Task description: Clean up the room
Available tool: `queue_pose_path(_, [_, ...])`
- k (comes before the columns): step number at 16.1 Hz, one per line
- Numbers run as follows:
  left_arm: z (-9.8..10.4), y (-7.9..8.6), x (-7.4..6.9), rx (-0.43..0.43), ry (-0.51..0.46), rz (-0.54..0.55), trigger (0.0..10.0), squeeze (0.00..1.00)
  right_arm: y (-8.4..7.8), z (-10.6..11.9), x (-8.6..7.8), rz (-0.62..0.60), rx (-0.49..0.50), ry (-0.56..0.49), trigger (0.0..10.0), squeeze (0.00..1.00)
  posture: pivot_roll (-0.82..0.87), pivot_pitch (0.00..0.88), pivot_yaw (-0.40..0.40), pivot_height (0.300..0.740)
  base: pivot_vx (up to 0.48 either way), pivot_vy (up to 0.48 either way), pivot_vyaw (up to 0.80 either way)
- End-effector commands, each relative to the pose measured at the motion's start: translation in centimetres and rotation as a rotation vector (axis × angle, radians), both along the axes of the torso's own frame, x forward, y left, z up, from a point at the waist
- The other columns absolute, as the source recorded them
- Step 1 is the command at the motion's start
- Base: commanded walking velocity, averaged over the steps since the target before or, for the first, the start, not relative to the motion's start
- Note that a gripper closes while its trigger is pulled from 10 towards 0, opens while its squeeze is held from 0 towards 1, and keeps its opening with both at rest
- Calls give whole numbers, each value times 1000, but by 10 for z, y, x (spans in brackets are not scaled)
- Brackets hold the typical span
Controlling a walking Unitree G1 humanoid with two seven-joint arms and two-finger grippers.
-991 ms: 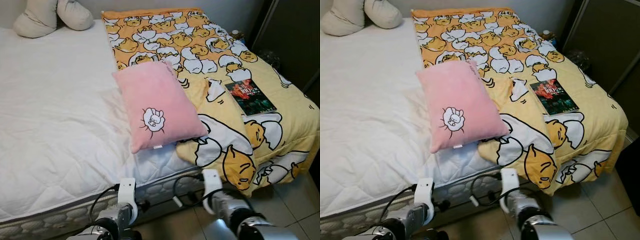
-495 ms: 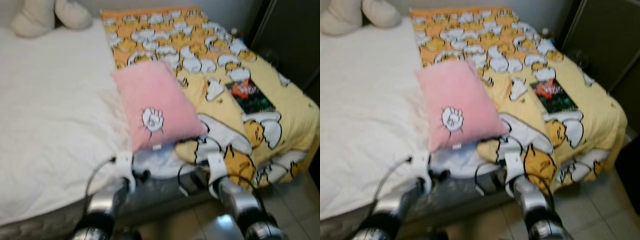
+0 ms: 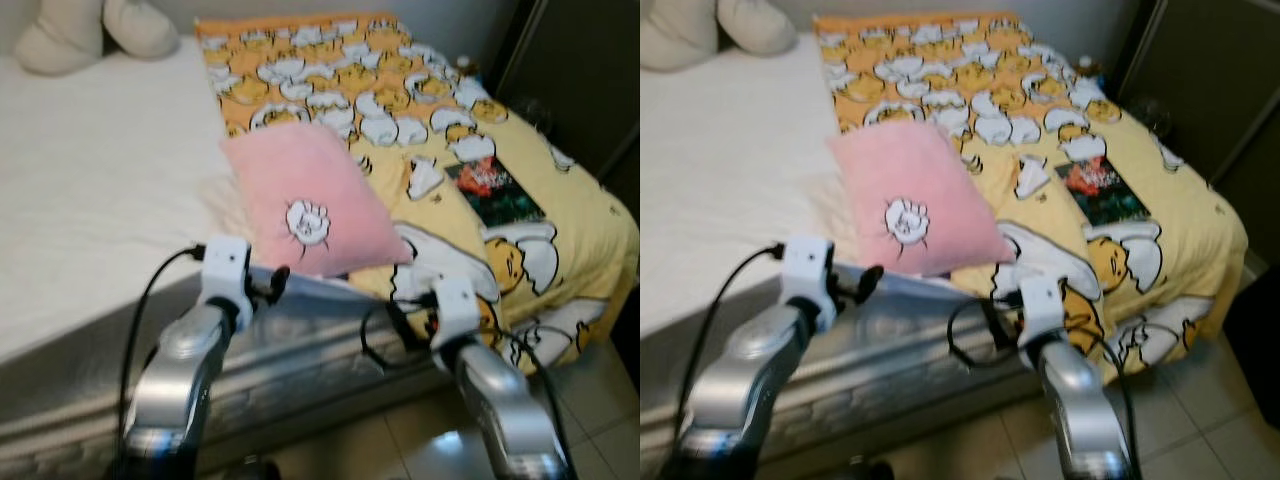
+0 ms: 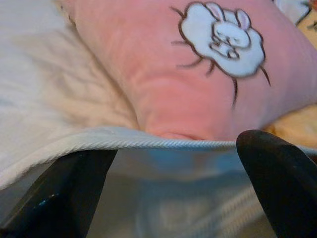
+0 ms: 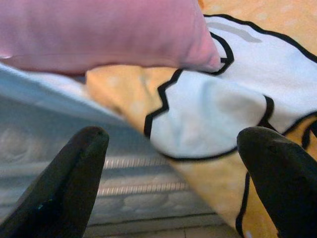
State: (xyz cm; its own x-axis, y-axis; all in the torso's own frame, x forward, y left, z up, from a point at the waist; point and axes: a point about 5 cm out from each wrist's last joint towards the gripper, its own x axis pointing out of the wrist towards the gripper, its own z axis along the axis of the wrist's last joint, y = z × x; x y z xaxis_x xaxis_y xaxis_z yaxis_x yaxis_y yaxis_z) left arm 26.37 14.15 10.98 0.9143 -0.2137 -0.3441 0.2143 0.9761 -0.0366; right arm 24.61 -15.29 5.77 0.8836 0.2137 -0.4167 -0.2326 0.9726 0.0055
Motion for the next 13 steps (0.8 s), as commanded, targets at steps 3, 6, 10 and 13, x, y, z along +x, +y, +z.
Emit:
queue_pose_path(3, [2,0,-14,-8,81,-31,10000,0,-5,0,-12,13,-25,54,10000,0,-60,0,-8,740,0,0,0])
queue_pose_path(6, [-34,2,-36,-4,339,-40,10000,0,-11,-25,-27,-12,8,251,10000,0,-55,0,-13,740,0,0,0])
queue_pose_path(10, [-72,26,-59,-31,580,67,10000,0,-23,-44,-40,-108,135,449,10000,0,-49,0,-15,740,0,0,0])
queue_pose_path(13, [-45,24,-52,1,502,-3,10000,0,-22,-35,-34,-73,110,407,10000,0,-49,0,-13,740,0,0,0])
